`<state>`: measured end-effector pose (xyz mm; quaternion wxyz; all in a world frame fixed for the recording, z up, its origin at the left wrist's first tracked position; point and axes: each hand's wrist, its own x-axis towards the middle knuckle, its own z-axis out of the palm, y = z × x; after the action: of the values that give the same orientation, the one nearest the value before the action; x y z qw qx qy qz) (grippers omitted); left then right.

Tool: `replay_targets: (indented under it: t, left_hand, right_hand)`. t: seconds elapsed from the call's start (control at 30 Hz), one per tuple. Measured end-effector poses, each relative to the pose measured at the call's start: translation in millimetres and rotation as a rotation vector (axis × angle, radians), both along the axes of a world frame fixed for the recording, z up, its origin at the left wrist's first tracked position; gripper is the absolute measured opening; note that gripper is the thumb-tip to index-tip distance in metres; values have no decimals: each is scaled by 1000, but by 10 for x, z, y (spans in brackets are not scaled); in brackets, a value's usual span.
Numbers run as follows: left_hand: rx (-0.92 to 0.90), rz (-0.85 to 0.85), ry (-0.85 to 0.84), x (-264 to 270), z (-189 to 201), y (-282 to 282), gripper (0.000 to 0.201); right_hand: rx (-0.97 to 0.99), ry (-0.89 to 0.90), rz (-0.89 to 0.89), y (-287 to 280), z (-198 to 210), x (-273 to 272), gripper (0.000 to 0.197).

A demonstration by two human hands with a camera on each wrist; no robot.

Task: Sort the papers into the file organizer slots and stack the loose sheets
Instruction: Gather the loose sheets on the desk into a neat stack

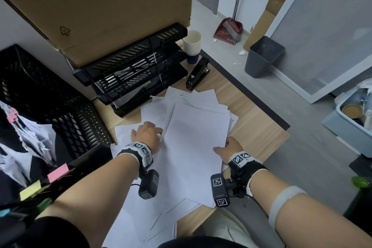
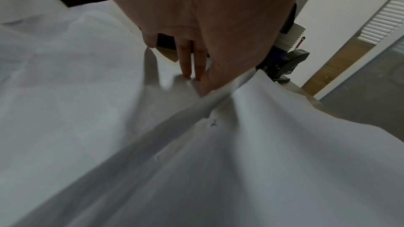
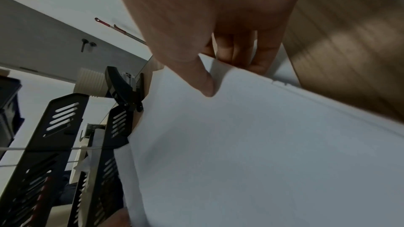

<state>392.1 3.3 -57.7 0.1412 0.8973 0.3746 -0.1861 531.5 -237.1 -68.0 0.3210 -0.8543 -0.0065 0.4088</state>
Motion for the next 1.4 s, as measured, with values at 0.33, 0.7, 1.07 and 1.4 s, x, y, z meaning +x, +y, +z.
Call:
replay_targets:
  t: [0.33,0.7,1.07,1.4]
  left_hand:
    - [-153,183,90,-28,-32,175,53]
    - [-224,256,-327,-221,551,330,27]
    - [-132,475,-797,-658,1180,499,11]
    - [-334,621,-1113,-689,1441,544,23]
  right_hand:
    - [-22,45,-85,-185,12,1,5]
    - [-130,38,-111,-98,221,-69,11]
    - [-188,-15,1,3,343,-130,28]
    - [-109,-212,-115,87,549,-188,68]
